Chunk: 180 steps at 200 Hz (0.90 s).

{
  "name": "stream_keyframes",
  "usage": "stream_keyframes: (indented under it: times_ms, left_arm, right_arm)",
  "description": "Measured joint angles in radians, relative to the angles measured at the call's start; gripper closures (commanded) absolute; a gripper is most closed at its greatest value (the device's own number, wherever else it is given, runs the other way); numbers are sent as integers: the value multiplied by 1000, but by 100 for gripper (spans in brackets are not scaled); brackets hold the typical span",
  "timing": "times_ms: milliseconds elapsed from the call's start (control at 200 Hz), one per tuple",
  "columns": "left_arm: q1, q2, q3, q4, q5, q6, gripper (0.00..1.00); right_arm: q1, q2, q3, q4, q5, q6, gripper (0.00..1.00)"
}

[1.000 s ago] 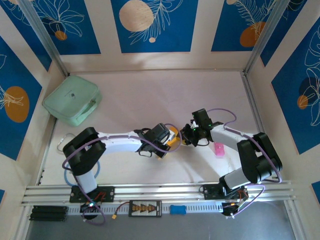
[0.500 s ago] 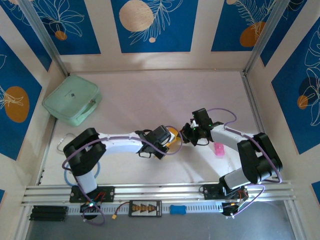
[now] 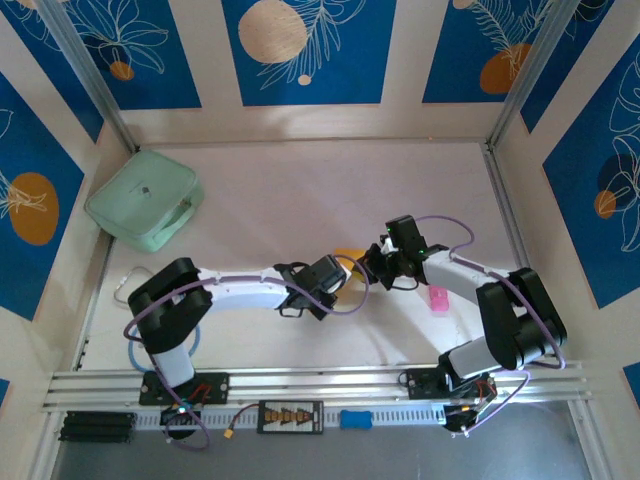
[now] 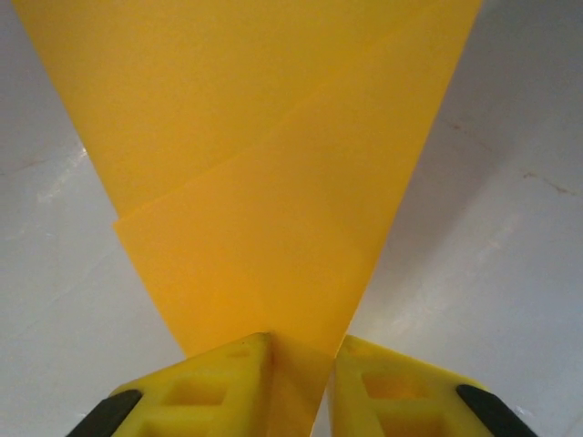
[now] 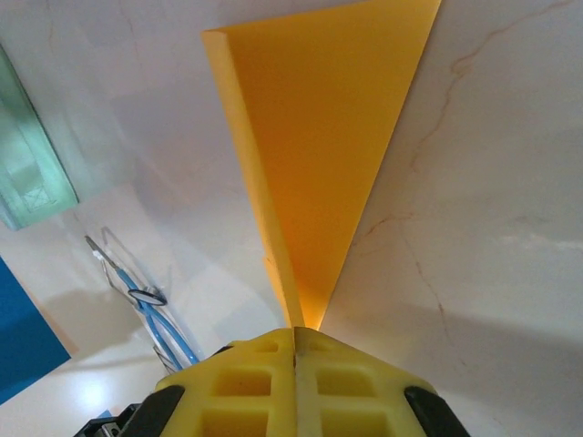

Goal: Fold a paper plane with a square sheet of paper (pick it up from the middle)
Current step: Fold the wing for the fifth time at the center of the table.

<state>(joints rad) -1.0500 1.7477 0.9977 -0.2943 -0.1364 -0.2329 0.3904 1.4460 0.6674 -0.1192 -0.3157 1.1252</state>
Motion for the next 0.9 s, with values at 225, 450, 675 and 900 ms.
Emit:
stream_keyframes:
  times_ms: [225, 450, 675, 900]
  left_arm:
    - [-17, 0, 10, -13, -51, 5, 73]
    - [-26, 0, 10, -13, -76, 7, 77]
    - [-26, 0, 10, -14, -96, 7, 82]
    - [-28, 0, 11, -19, -105, 6, 87]
  right_arm:
    - [-4, -3, -9, 8, -3, 6, 100]
    - [-6, -3, -9, 19, -7, 10, 100]
    - [-6, -3, -9, 22, -7, 10, 100]
    - [-6, -3, -9, 22, -10, 10, 100]
